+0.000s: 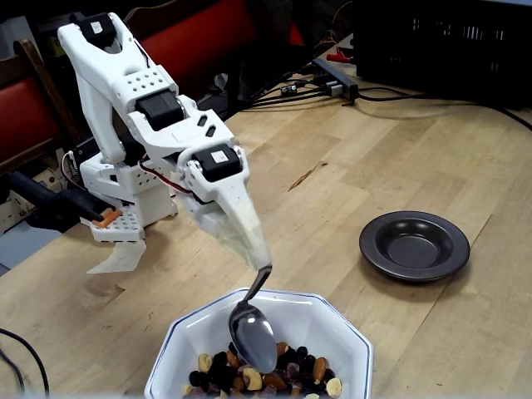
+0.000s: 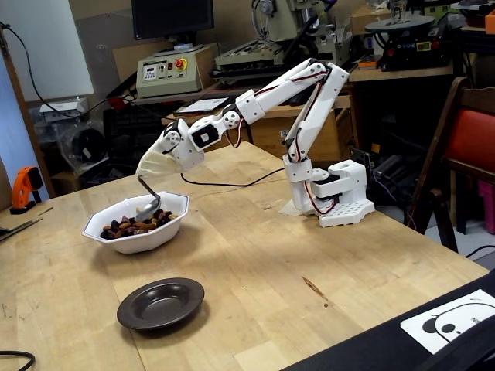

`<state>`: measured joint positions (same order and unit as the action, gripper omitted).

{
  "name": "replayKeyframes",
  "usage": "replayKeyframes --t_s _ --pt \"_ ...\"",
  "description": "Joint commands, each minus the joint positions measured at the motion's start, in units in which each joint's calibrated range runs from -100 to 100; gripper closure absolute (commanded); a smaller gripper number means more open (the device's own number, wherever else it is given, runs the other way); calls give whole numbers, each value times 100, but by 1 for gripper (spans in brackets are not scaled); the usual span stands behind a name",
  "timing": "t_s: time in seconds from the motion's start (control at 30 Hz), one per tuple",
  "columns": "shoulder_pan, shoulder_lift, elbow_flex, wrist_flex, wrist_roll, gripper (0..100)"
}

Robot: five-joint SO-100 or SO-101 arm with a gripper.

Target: Use spoon to transfer food from the white bowl to brown plate

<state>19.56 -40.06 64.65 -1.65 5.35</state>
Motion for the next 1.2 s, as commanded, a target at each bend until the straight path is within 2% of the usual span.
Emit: replayKeyframes --t_s 0.0,0.5,0.87,1.17 --pt "51 -55 -350 -152 10 98" --pt "51 14 -323 -152 10 98" --pt "51 -63 642 -215 10 98" --pt "44 -63 615 -215 10 98"
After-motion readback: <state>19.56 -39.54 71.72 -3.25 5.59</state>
